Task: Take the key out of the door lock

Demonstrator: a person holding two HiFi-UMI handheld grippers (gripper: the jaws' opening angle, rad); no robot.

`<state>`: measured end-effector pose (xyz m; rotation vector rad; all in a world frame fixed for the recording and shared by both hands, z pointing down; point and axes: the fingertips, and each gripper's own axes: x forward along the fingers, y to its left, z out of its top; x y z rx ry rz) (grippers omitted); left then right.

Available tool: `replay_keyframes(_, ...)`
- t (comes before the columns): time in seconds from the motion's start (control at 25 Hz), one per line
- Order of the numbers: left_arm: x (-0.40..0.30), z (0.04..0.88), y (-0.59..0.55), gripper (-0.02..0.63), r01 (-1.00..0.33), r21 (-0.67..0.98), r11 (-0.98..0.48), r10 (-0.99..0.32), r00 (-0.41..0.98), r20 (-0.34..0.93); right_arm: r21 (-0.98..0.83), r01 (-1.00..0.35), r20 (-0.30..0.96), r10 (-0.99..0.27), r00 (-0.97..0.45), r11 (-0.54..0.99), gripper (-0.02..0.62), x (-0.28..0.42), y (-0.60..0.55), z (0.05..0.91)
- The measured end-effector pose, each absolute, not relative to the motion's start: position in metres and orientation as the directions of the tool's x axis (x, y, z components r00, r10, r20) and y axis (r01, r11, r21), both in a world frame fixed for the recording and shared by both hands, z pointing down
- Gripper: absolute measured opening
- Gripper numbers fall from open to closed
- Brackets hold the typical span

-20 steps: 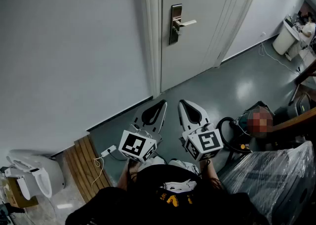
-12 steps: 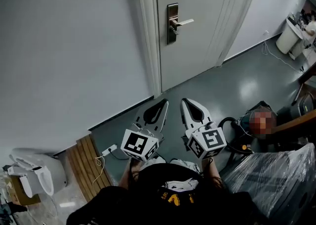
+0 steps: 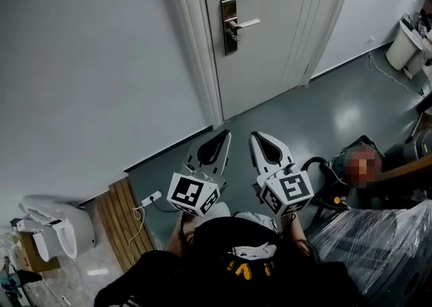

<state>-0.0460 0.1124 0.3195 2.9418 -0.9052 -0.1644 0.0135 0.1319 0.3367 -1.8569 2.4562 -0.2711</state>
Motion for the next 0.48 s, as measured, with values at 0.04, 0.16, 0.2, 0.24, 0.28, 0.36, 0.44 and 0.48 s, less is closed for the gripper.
replay_keyframes(0.04,-0.044,0.321,0.114,0.009,-0.559,0.096,-0.823,-0.567,0.819,-0.086,-0.162,-0.950,0.068,-0.958,-0.280,0.266,0.003,0.016,0.135,0.338)
replay_keyframes(0.16,-0.038,0.326,0.114,0.009,-0.556,0.104,-0.825,-0.564,0.822,-0.080,-0.143,-0.954,0.078,-0.958,-0.275,0.262,0.003,0.022,0.139,0.341)
replay_keyframes(0.2,-0.035,0.325,0.114,0.009,-0.555,0.106,-0.825,-0.563,0.823,-0.080,-0.133,-0.957,0.084,-0.959,-0.270,0.258,0.003,0.025,0.141,0.342)
replay_keyframes(0.24,-0.031,0.323,0.113,0.009,-0.553,0.106,-0.827,-0.561,0.823,-0.086,-0.122,-0.960,0.088,-0.960,-0.264,0.253,0.003,0.028,0.142,0.342)
replay_keyframes(0.28,-0.028,0.320,0.113,0.009,-0.550,0.104,-0.828,-0.559,0.824,-0.093,-0.113,-0.961,0.086,-0.962,-0.261,0.251,0.003,0.031,0.143,0.340)
replay_keyframes(0.36,-0.022,0.315,0.112,0.009,-0.545,0.094,-0.833,-0.553,0.827,-0.103,-0.111,-0.961,0.069,-0.963,-0.262,0.254,0.003,0.034,0.142,0.336)
replay_keyframes(0.44,-0.018,0.314,0.111,0.009,-0.544,0.080,-0.836,-0.549,0.830,-0.098,-0.120,-0.959,0.063,-0.962,-0.267,0.258,0.003,0.036,0.139,0.335)
replay_keyframes(0.48,-0.017,0.315,0.109,0.009,-0.545,0.073,-0.836,-0.549,0.831,-0.091,-0.126,-0.957,0.063,-0.961,-0.270,0.260,0.003,0.037,0.136,0.336)
